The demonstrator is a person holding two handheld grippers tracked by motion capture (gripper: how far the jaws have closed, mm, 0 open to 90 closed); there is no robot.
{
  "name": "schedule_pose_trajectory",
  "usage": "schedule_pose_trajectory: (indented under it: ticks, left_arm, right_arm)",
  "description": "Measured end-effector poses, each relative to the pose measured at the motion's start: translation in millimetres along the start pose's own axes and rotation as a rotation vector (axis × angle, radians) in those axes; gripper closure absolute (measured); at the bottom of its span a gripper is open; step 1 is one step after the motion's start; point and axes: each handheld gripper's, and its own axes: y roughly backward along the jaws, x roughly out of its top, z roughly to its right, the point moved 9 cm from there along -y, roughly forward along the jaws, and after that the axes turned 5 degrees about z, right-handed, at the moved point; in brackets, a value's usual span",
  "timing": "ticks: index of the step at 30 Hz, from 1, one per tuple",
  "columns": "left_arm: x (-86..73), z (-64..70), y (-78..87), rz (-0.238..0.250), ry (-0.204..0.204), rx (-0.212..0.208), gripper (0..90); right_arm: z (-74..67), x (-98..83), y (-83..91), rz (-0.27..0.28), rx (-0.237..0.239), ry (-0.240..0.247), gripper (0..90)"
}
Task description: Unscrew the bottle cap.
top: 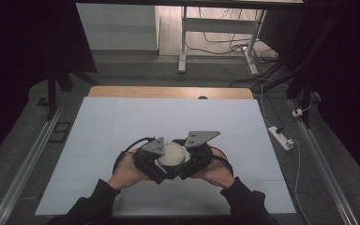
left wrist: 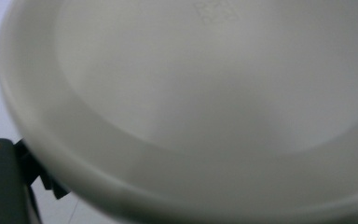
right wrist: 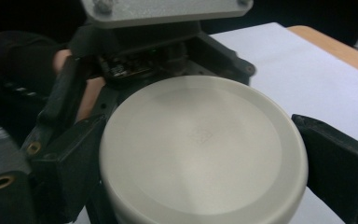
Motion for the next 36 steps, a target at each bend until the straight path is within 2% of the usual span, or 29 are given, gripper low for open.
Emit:
schedule_pose_trajectory:
  ticks: [2,3,4,5,6,8,9,10,11,12,14,15,17,18,19,20,21,23,27,31,33,36]
  left_arm:
    - [0.5,5.0,0.8,0.008,-0.019,-0.049,7.4]
    - [0.5,5.0,0.8,0.008,-0.019,-0.049,7.4]
    - [0.6,8.1,0.9,0.006,-0.037,-0.073,7.4]
    - [0.6,8.1,0.9,0.006,-0.037,-0.073,7.4]
    - [0.6,9.8,0.8,0.008,-0.044,-0.085,7.5]
    - [0.5,13.5,0.5,0.011,-0.06,-0.117,7.4]
    - [0.6,14.3,0.2,0.01,-0.063,-0.123,7.4]
    - [0.7,14.1,-0.4,0.008,-0.06,-0.119,7.4]
    - [0.8,11.3,-1.2,0.011,-0.042,-0.096,7.4]
    - [0.8,11.3,-1.2,0.011,-0.042,-0.096,7.4]
    - [0.9,6.5,-0.6,0.011,-0.021,-0.058,7.4]
    - [0.9,0.8,0.7,0.009,0.007,-0.01,7.4]
    - [0.4,-5.4,2.3,0.009,0.043,0.034,7.4]
    - [0.4,-5.4,2.3,0.009,0.043,0.034,7.4]
    - [0.1,-8.4,2.8,0.011,0.06,0.056,7.4]
    - [-0.1,-12.4,3.1,0.017,0.093,0.094,7.4]
    - [-0.5,-14.1,3.3,0.014,0.103,0.114,7.4]
    - [-0.8,-14.9,3.3,0.012,0.112,0.123,7.4]
    - [-0.8,-14.9,3.0,0.002,0.113,0.132,7.4]
    - [-0.1,-13.2,3.7,-0.003,0.095,0.12,7.4]
    - [0.0,-12.0,3.4,0.0,0.089,0.109,7.4]
    - [-1.3,-7.8,2.6,0.007,0.064,0.045,7.4]
  right_arm:
    - [-2.6,0.2,1.5,0.005,0.04,0.006,7.0]
    - [-2.6,0.2,1.5,0.005,0.04,0.006,7.0]
    - [-5.2,0.1,3.2,0.004,0.082,0.017,7.0]
    - [-5.2,0.1,3.2,0.004,0.082,0.017,7.0]
    - [-7.8,-0.4,4.6,0.005,0.128,0.033,6.9]
    - [-10.7,-1.3,6.3,0.013,0.186,0.046,6.8]
    - [-10.7,-1.3,6.3,0.013,0.186,0.046,6.8]
    - [-9.7,-2.5,7.3,0.019,0.206,0.042,6.6]
    - [-8.5,-2.5,7.0,0.021,0.203,0.025,6.4]
    - [-8.5,-2.5,7.0,0.021,0.203,0.025,6.4]
    - [-5.4,-2.4,7.5,0.013,0.154,0.023,5.5]
    - [-1.6,-1.1,8.0,0.005,0.105,0.018,1.2]
    - [2.1,-0.2,7.9,-0.009,0.048,-0.002,0.5]
    - [3.7,0.4,7.4,-0.011,0.02,-0.016,0.3]
    - [3.7,0.4,7.4,-0.011,0.02,-0.016,0.3]
    - [8.4,0.9,5.7,-0.016,-0.048,-0.036,0.5]
    - [10.5,0.9,4.7,-0.02,-0.083,-0.037,1.1]
    - [13.8,0.3,2.4,-0.022,-0.14,-0.026,2.6]
    - [12.7,0.3,-1.4,-0.003,-0.137,-0.044,6.1]
    - [10.0,1.3,-2.7,0.01,-0.14,-0.027,7.1]
    - [8.6,1.3,-1.9,0.003,-0.126,-0.021,7.3]
    - [6.2,0.1,-0.2,-0.009,-0.087,-0.022,7.3]
